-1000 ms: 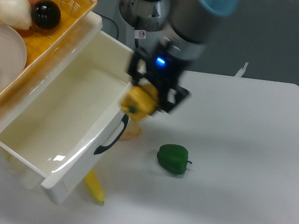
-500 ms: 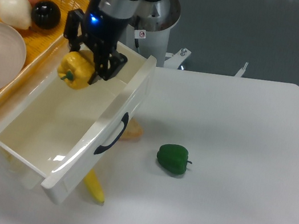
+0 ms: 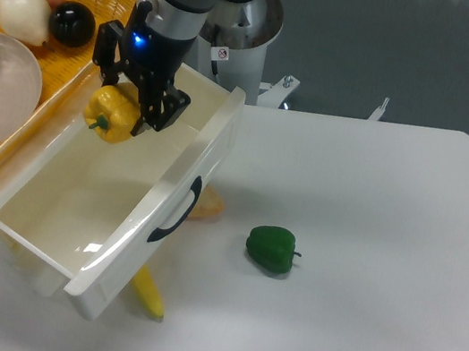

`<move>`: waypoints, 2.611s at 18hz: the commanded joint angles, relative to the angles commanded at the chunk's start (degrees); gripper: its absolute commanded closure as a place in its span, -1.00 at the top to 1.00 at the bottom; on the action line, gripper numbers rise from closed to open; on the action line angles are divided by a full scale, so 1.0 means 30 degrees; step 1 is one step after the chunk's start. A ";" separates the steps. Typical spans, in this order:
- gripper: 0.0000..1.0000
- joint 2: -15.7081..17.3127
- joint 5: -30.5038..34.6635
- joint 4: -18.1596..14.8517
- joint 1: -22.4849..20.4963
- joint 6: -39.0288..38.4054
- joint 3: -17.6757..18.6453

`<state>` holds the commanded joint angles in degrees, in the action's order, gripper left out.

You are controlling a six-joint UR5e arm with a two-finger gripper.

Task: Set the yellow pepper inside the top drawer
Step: 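Lower the yellow pepper into the drawer and open the gripper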

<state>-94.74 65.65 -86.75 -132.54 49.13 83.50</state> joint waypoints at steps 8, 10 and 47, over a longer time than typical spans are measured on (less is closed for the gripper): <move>0.04 -0.0850 0.0088 0.0088 0.0146 0.0059 0.0293; 0.04 -0.1026 0.0117 0.0146 0.0146 0.0088 0.0381; 0.82 -0.2404 0.2021 0.2373 0.1582 -0.0557 0.1143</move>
<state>-101.95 71.72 -79.63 -127.79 47.46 86.92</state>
